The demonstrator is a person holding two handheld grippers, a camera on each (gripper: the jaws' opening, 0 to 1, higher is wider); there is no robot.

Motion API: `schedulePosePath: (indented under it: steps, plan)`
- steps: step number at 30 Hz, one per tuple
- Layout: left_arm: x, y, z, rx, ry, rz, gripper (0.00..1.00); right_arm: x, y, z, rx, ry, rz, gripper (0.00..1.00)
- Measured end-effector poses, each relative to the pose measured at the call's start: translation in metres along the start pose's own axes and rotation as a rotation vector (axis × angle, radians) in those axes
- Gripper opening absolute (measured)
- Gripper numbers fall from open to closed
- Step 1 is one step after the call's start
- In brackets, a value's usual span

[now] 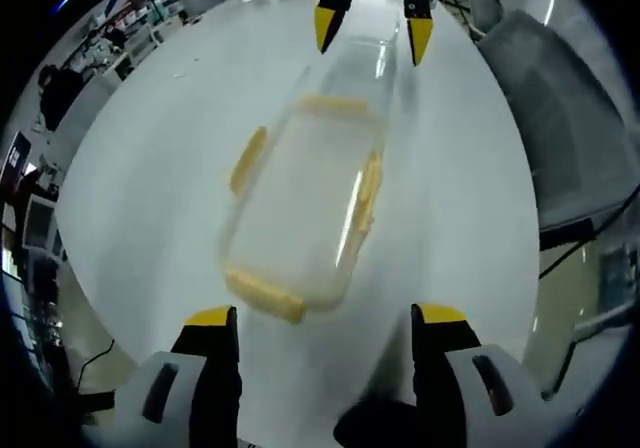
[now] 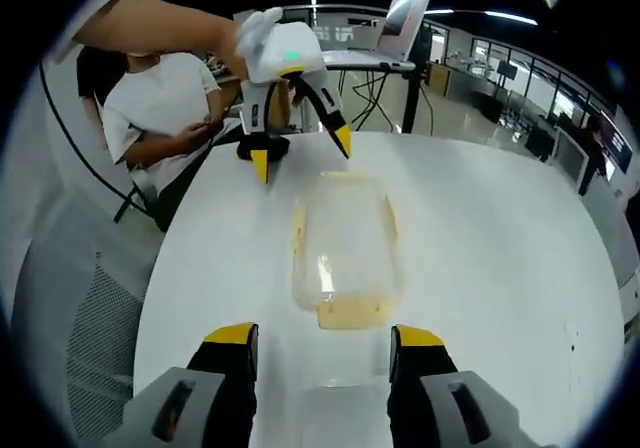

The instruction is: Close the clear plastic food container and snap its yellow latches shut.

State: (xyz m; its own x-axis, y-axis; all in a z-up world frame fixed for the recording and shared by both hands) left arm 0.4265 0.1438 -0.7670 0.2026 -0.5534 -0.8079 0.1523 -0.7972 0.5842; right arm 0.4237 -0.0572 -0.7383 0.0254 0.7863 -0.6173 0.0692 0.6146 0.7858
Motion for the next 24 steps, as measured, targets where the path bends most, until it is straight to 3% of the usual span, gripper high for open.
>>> schedulePosePath:
  steps: [9, 24]
  plan:
    - [0.001, -0.002, -0.015, 0.051, 0.014, -0.012, 0.67, 0.01, -0.002, 0.004, 0.005, 0.009, -0.015, 0.51]
    - [0.012, -0.004, -0.029, 0.158, -0.021, -0.055, 0.62, 0.018, -0.009, 0.009, -0.02, 0.032, -0.055, 0.5]
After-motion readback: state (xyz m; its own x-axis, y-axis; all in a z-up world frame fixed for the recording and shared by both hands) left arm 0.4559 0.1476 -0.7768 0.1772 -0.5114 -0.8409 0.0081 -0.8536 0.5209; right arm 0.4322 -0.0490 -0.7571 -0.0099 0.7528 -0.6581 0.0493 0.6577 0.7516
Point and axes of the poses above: the point that each gripper's makers call its tool centre point, and the gripper's own axes: x roughly forward along the fingers, z roughly to its right, y roughly out of its top, the point moved 2 cm from there along -x, roughly backward along the fingers, and after that the axes turned 14 degrees about z, right-handed, at the moved point
